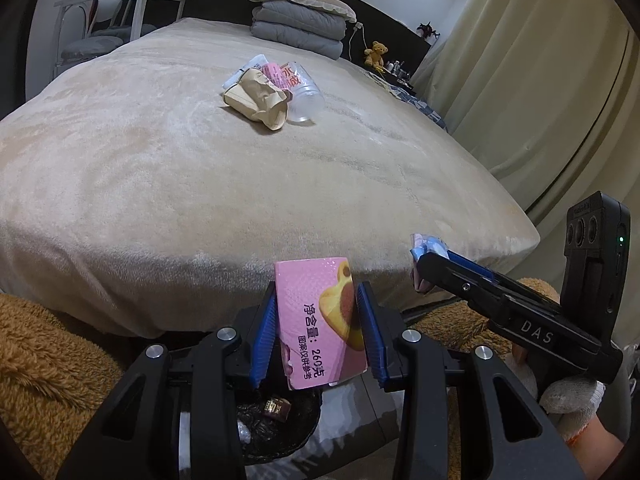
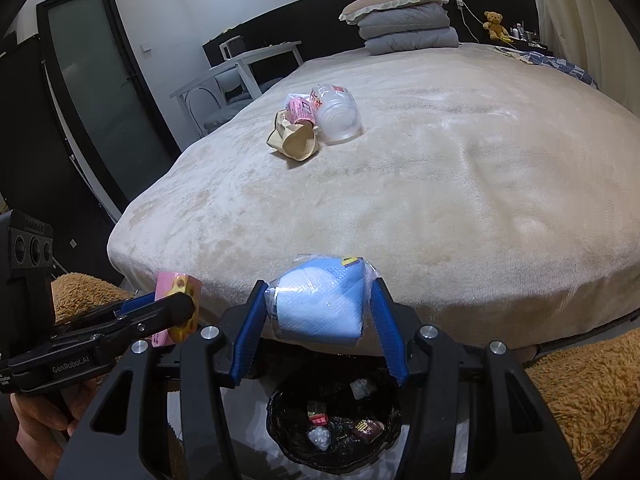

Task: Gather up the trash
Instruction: 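Carry the pink box and blue packet in both tools over the bin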

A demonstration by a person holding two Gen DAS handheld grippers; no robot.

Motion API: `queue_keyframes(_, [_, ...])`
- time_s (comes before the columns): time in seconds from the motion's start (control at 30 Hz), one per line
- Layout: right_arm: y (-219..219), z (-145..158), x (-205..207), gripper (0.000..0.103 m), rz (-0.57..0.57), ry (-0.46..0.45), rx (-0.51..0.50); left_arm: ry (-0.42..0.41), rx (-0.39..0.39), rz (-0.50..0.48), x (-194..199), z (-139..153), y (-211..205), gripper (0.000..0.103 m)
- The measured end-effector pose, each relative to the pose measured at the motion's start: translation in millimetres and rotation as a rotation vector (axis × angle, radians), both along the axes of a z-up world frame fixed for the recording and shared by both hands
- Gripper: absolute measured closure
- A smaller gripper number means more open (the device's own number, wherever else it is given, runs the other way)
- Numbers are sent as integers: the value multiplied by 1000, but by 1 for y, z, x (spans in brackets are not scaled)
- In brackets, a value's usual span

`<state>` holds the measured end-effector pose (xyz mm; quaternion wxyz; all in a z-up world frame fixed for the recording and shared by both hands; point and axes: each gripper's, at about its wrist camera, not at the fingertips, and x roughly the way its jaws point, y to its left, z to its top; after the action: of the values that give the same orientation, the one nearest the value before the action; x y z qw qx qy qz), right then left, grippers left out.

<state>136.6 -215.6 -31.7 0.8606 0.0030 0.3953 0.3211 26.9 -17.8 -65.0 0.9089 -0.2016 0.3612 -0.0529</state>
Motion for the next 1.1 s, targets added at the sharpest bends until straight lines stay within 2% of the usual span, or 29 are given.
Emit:
queue_keyframes(0.2, [-4,-11,-2,50,-8,74,17,23,3,-7,-10,-6,-6,66])
queue_keyframes(0.43, [-6,-33,1,50,-32,213,15,62,11,-7,-12,-15,-9,66])
queue_keyframes(0.67, [-2,-57,6,50,-40,323,-22,141,31,-26,-5,-33,-15,66])
queue_keyframes(0.87, [-1,-74,11,50,-55,389,-45,204,16,-37,0,-49,-14,65])
queue_keyframes(1.03, [-3,-82,13,50,-60,413,-57,273,-17,-29,4,-63,-10,65])
queue_keyframes(1.1, [-4,-85,13,50,-62,423,-62,299,-7,-22,6,-68,-9,65])
